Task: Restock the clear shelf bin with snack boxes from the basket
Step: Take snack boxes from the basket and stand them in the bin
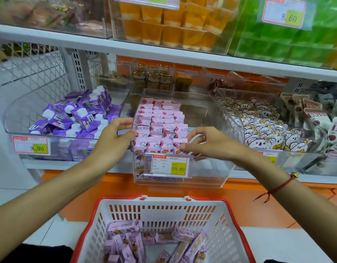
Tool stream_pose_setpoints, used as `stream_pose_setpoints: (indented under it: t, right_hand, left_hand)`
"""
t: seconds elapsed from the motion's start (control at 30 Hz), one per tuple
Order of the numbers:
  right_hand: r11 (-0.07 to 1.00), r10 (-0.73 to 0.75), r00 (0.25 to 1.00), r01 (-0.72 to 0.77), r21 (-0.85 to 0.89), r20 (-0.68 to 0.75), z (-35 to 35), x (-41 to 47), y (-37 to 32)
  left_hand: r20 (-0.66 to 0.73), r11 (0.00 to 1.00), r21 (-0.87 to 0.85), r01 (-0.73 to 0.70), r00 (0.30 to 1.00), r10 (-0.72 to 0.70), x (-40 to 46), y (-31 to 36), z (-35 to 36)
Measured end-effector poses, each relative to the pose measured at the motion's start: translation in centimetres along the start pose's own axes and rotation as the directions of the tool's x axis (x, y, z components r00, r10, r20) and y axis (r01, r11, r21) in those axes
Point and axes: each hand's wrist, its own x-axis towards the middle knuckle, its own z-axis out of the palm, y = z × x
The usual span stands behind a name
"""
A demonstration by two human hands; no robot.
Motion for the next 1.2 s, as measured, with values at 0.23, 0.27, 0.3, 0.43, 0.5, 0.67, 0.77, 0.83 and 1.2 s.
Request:
stream_pose_setpoints:
  t: [0.23,0.27,0.3,0.43,0.5,0.67,0.77,0.83,1.2]
  right_hand:
    - [0.989,-0.078,0.995,0.086,-0.125,0.069,-1.4,-0.8,0.5]
    - [0.985,-0.091,0.994,0.099,-0.144,0.062,-1.3,-1.0,0.6]
    - [0.980,-0.101,0.993,0.109,-0.166,0.056,-1.2,-1.1,0.6]
    - [0.929,-0.178,0.982,0.149,-0.338,-0.056,-0.9,-2.0,0.6]
    - [0.847,-0.374,0.903,0.240,-0.475,-0.210,-0.8,-3.1,0.3]
    - [0.631,-0.679,0.719,0.471,-0.617,-0.147,1.5,-7.4,1.7]
    - [0.533,-0.342,0.921,0.352,-0.770,0.184,4.7,-7.4,6.3]
    - [0.496,-0.013,0.947,0.284,-0.820,0.321,7.2,-6.1,10.6]
    - [0.903,0.311,0.848,-0.123,-0.411,0.429,23.8,-6.2,26.9]
  left_hand:
    - [-0.010,0.995,-0.075,0.072,0.997,-0.073,0.5,-0.5,-0.3]
    - [-0.007,0.994,-0.080,0.079,0.997,-0.080,0.6,-0.5,-0.2]
    - [-0.006,0.992,-0.086,0.088,0.996,-0.089,0.6,-0.5,-0.2]
    - [-0.055,0.997,0.016,0.071,0.996,-0.070,0.4,-0.1,-0.2]
    - [-0.119,0.961,0.247,-0.126,0.980,0.159,-0.4,0.5,-0.2]
    - [0.183,0.848,0.133,-0.512,0.854,0.487,-4.9,1.0,1.2]
    - [0.522,0.864,0.325,-0.384,0.835,0.174,-7.2,-3.9,2.7]
    - [0.689,0.787,0.523,-0.326,0.706,-0.165,-8.0,-8.4,3.2]
    - [-0.056,0.743,0.513,0.431,0.880,-0.472,-13.9,-26.7,2.5]
